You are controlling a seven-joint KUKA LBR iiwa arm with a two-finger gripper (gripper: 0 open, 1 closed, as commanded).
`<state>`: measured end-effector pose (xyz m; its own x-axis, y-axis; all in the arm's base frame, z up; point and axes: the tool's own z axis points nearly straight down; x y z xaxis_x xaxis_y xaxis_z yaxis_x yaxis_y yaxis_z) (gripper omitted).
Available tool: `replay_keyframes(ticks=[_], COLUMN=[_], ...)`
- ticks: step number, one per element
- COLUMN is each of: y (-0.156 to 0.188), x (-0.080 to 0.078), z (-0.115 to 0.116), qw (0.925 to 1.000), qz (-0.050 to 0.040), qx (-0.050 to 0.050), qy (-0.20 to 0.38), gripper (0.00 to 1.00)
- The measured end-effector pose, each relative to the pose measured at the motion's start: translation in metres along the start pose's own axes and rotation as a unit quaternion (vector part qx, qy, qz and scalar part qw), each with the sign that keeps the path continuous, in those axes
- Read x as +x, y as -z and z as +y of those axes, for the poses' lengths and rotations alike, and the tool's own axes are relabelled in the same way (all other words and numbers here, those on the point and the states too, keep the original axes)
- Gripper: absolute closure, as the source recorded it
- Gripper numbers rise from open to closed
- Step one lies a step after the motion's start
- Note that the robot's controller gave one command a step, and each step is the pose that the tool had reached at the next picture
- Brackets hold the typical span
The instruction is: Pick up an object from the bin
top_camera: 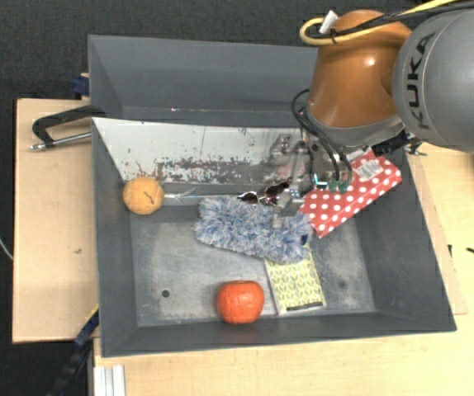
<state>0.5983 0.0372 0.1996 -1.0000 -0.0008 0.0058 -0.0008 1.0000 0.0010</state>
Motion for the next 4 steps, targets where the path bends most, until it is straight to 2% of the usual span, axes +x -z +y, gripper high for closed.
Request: replay_keyframes(ticks=[1, 2, 3, 4], y=[0.005, -0.051, -0.073, -0.067], x=[-0.002, 0.005, 0.011, 0.01], z=[0.0, 0.012, 0.023, 0.024], qw=[1.0, 0.9999, 0.9998, 0.9988], qz=[-0.0043, -0.0066, -0.0054, -0.0055], qx=[0.0, 0.0, -0.001, -0.001], qy=[0.0, -0.014, -0.02, -0.049], gripper=[0.0, 0.0, 0.0, 0.0])
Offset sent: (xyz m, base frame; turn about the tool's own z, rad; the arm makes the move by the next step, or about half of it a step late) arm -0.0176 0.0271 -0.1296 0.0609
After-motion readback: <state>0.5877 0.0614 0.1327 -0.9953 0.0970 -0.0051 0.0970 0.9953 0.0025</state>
